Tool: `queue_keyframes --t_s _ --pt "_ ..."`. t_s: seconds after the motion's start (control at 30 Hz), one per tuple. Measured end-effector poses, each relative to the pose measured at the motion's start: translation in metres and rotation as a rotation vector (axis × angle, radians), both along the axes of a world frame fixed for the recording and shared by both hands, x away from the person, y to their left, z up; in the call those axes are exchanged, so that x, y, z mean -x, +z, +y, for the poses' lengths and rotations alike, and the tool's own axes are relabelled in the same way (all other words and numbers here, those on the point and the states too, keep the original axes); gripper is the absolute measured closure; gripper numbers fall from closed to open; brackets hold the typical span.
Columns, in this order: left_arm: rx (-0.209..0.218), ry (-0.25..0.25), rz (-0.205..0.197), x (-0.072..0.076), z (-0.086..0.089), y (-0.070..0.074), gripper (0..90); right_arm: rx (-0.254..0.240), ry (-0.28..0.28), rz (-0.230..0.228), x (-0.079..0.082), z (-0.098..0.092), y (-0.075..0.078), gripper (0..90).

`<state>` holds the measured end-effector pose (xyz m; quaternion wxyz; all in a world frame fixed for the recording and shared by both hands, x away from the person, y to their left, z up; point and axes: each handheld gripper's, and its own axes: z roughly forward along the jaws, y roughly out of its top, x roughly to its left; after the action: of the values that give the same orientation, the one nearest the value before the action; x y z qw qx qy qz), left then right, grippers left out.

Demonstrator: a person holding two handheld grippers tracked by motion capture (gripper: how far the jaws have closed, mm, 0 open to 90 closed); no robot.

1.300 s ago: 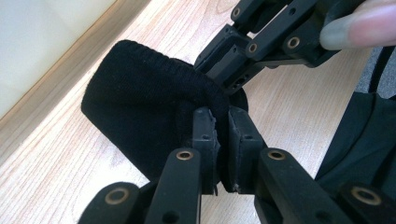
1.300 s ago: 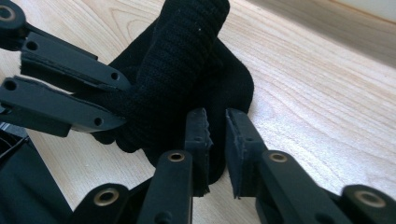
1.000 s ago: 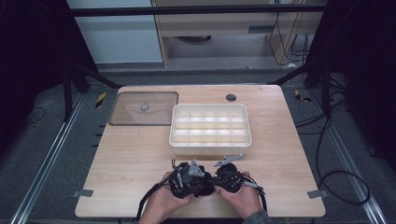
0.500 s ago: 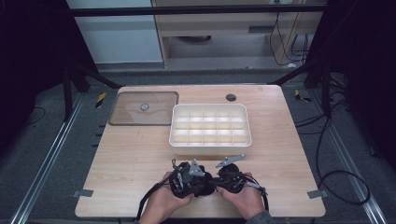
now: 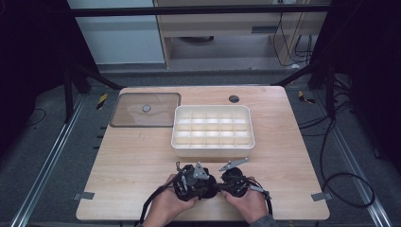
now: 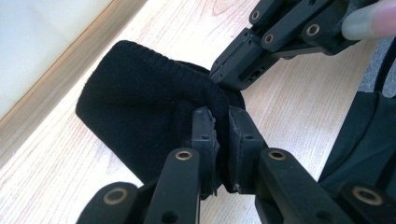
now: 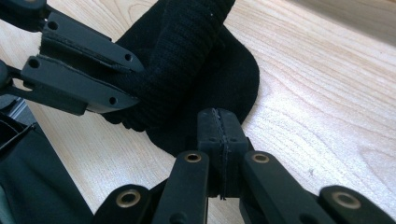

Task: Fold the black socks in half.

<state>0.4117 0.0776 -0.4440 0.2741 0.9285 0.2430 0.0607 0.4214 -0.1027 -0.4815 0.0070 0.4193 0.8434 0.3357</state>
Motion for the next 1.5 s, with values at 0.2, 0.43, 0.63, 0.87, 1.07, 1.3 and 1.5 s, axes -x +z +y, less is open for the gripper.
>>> queue_keyframes --t_s 0.2,0.43,0.63,0.87,1.07,1.3,1.5 --pt "-0.006 -0.009 -0.003 0.0 -0.004 -0.001 82.1 0.0 0.001 0.007 0.0 0.0 -0.003 89.9" --pt "-0.013 -0.023 0.004 0.0 -0.011 -0.005 81.9 -0.022 -0.038 -0.003 0.0 -0.012 0.001 85.7" --pt "-0.021 -0.031 0.009 -0.001 -0.016 -0.008 81.7 -0.033 -0.067 -0.016 0.001 -0.024 0.0 81.5" --pt "-0.023 -0.035 0.012 0.0 -0.021 -0.009 81.5 -0.042 -0.086 -0.02 0.0 -0.029 0.002 77.6" --pt "-0.016 -0.027 0.017 0.0 -0.024 -0.008 79.7 -0.039 -0.11 -0.019 0.001 -0.034 0.001 74.0" --pt "0.001 -0.029 0.019 0.001 -0.029 -0.006 76.2 -0.043 -0.129 -0.03 -0.001 -0.041 0.005 71.4" --pt "0.001 -0.034 0.017 0.001 -0.033 -0.005 74.4 -0.047 -0.141 -0.032 -0.002 -0.047 0.007 69.9"
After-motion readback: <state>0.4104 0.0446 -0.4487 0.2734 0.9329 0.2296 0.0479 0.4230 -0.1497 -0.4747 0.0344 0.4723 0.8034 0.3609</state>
